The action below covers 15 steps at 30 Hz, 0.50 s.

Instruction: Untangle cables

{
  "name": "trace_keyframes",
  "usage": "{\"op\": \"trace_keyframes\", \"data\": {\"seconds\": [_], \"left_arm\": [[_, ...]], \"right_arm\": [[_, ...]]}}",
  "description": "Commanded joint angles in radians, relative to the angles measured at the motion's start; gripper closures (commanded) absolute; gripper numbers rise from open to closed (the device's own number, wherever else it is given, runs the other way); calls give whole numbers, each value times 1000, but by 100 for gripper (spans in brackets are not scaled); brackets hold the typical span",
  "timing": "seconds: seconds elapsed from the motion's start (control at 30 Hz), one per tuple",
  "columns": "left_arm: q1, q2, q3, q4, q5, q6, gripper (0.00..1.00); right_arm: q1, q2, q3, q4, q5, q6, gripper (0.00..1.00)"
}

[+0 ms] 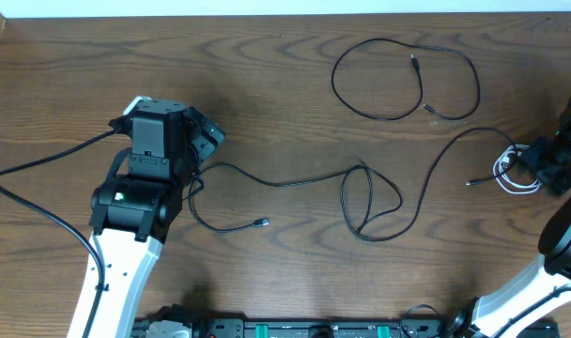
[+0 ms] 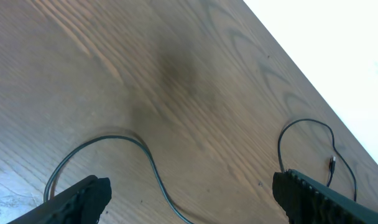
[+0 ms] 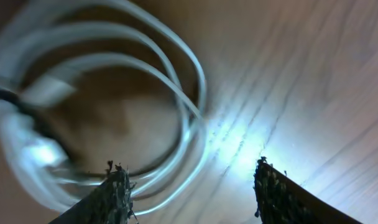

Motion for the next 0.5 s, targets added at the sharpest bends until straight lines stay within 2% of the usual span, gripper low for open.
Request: {"op": "trace_keyframes", "data": {"seconds": [0.0,0.2,0.33,0.4,0.47], "left_arm": [[5,1,12,0,-6,9,10],[5,1,12,0,-6,9,10],[5,1,12,-1,-6,9,10],[5,1,12,0,-6,9,10],[5,1,12,0,-6,9,10]], "right_arm": [[-16,0,-45,29,52,3,41],[-44,0,-85,108,51,3,44],[-48,0,-115,185,52,3,42],[-48,0,-135,226,51,3,38],[-48,0,-154,259,52,2,46]]}}
